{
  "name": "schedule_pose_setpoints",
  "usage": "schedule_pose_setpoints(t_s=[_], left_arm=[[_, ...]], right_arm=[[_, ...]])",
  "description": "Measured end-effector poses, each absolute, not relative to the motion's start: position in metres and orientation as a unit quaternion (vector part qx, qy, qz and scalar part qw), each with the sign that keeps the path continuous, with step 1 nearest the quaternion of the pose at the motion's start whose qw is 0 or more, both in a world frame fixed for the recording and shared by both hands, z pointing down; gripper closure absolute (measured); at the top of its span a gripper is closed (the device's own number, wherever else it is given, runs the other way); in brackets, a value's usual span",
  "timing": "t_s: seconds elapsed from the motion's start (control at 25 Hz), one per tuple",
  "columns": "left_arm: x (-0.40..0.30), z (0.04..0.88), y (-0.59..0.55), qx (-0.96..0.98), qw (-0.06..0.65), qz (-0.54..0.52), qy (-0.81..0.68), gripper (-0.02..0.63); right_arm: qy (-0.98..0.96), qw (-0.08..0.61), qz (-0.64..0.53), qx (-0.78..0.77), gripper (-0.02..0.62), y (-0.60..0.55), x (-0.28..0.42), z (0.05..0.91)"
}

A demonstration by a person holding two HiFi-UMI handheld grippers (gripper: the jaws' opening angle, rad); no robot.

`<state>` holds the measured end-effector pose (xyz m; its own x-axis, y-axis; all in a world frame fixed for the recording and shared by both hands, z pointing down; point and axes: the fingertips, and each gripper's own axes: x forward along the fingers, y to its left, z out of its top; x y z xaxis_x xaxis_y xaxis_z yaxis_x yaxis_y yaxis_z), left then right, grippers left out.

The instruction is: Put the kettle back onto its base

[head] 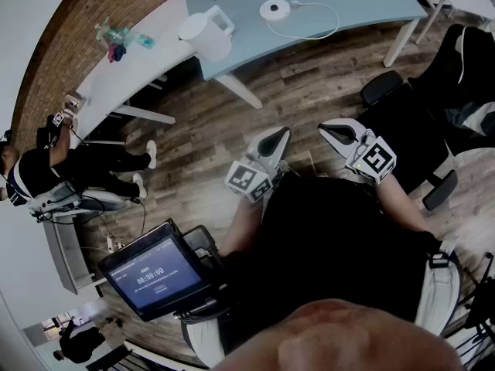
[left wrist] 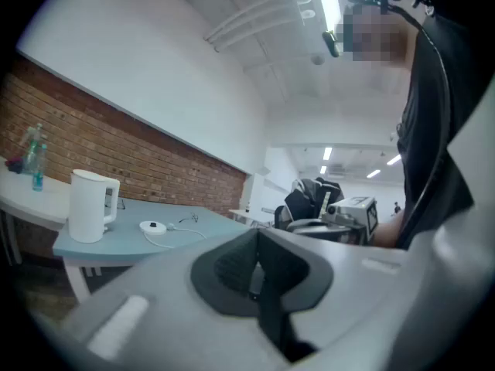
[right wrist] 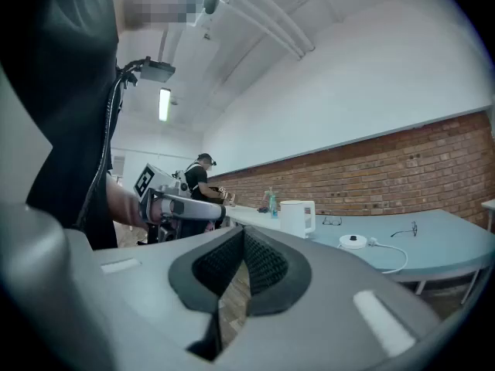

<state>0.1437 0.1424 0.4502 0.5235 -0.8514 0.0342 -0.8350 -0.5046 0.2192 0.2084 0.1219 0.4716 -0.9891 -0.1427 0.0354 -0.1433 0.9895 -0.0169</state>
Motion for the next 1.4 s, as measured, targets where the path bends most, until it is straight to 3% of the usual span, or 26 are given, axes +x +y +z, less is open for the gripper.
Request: schedule_pose_setpoints(t_s=[0.68, 0.84, 1.4], left_arm=[[0.139, 0.453, 0.136, 0.861, 0.111, -0.036, -0.495, 0.603], [0.139, 0.459, 0.137, 0.859, 0.118, -0.032, -0.497, 0.603], [0.13, 0.464, 0.137, 0.845, 0.125, -0.037, -0.519, 0.603]], right_arm=[[-1.0, 0.001, 0.021, 0.023, 0.591, 0.128, 0.201, 0.466], [-1.0, 0.001, 0.027, 0.005, 0.546, 0.134, 0.198, 0.462], [-1.0, 0.016, 0.023, -0.003, 0.548, 0.123, 0.198, 0.476]])
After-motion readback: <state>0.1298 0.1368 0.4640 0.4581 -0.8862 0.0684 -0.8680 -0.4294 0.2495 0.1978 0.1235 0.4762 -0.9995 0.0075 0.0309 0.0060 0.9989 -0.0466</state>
